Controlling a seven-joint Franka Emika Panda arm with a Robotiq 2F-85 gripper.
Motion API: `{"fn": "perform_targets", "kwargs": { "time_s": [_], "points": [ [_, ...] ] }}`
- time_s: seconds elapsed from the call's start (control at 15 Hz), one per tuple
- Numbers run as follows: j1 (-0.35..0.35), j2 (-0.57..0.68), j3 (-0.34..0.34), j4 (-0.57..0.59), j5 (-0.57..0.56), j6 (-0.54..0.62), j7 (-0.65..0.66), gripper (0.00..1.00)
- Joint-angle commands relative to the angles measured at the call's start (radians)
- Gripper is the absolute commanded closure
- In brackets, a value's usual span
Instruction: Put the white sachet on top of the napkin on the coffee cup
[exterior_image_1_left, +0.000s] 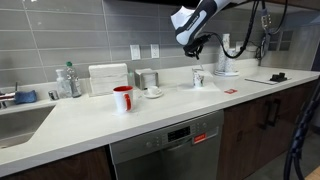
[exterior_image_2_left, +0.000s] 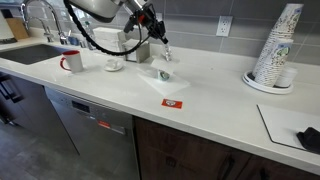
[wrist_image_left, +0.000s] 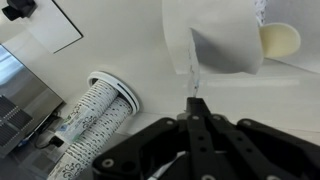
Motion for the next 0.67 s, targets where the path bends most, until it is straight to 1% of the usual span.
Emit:
{"fn": "perform_targets", "kwargs": {
  "time_s": [0.0,0.6],
  "points": [
    [0.006,0.033,0.003,0.029,0.014,-0.028,-0.022,1.0],
    [0.022,0.069,0.021,0.064,0.072,-0.016,-0.002,1.0]
  ]
}}
